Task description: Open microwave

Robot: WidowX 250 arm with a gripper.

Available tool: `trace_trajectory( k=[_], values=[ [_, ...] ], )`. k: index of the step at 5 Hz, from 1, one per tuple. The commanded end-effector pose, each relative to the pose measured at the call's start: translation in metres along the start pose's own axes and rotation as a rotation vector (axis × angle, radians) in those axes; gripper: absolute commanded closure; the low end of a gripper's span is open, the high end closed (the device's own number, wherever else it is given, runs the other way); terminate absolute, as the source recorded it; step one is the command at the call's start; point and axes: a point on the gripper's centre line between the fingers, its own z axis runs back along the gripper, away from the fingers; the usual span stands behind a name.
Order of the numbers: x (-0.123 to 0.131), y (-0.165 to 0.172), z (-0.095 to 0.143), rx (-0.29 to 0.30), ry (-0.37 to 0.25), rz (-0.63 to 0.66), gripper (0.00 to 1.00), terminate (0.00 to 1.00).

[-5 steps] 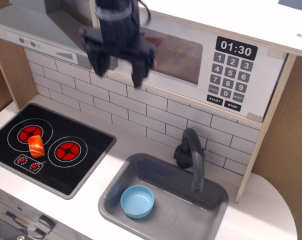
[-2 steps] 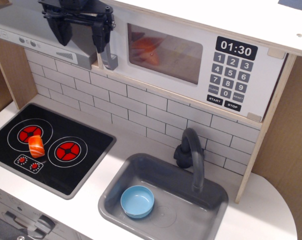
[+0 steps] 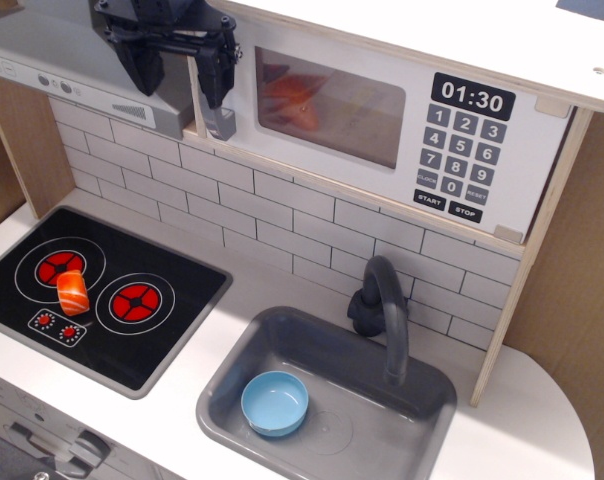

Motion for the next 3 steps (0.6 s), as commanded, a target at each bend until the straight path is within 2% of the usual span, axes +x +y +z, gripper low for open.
trace_trajectory(
  k=[1,2,3],
  values=[
    [0.0132,0.0003,0.0075,-0.052,-0.064,-0.051,1.0,0.0],
    [0.014,-0.0023,0.0045,-0.09,-0.098,-0.058,1.0,0.0],
    [0.0138,-0.0012,0.0085,-0.104,-0.101,-0.057,1.0,0.0]
  ],
)
